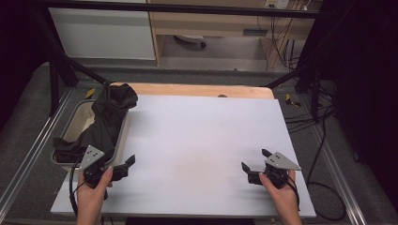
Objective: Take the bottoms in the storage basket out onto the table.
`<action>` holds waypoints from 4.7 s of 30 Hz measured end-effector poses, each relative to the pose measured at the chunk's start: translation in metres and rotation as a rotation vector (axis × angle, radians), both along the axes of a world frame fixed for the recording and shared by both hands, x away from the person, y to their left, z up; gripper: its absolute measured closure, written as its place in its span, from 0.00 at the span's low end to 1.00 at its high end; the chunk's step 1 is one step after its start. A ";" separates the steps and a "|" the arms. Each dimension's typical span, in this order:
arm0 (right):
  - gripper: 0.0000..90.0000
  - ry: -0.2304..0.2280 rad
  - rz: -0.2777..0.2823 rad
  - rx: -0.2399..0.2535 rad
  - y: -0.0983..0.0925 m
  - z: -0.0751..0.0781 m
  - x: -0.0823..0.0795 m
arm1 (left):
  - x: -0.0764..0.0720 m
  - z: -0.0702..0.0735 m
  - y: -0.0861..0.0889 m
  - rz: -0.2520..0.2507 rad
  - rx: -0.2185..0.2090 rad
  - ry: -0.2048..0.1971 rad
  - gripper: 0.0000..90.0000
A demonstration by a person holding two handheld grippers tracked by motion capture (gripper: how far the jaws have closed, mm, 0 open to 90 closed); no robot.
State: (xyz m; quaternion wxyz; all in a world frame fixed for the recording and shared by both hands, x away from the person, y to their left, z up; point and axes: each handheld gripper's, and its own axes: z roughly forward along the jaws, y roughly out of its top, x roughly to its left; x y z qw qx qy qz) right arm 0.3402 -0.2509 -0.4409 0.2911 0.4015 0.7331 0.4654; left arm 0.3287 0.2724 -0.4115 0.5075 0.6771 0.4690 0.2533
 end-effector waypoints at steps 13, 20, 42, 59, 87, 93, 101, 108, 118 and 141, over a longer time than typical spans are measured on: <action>0.04 0.019 -0.007 -0.034 0.007 0.002 -0.001 | -0.003 0.009 0.007 -0.014 0.038 -0.029 0.13; 0.05 0.017 -0.016 -0.050 0.008 0.003 -0.002 | -0.008 0.024 0.015 -0.010 0.035 -0.092 0.10; 0.04 0.021 -0.008 -0.069 0.012 0.004 -0.005 | 0.034 0.070 0.065 0.071 0.074 -0.009 0.08; 0.04 0.026 -0.011 -0.053 0.011 0.003 -0.005 | 0.087 0.071 0.077 0.107 0.207 0.075 0.08; 0.03 0.035 0.006 -0.048 0.012 0.002 -0.003 | 0.170 0.021 0.096 0.140 0.256 0.431 0.11; 0.03 0.041 0.011 -0.044 0.012 0.001 -0.002 | 0.172 0.012 0.090 0.126 0.285 0.447 0.10; 0.03 0.044 0.027 -0.061 0.016 0.000 -0.002 | 0.178 0.000 0.092 0.128 0.260 0.500 0.07; 0.03 0.048 0.031 -0.064 0.016 -0.001 -0.001 | 0.182 -0.008 0.090 0.103 0.253 0.561 0.12; 0.03 0.051 0.042 -0.077 0.020 -0.001 -0.001 | 0.179 -0.005 0.090 0.076 0.235 0.561 0.48; 0.03 0.043 0.033 -0.044 0.019 0.001 0.000 | 0.146 0.072 0.105 0.135 0.139 0.271 0.74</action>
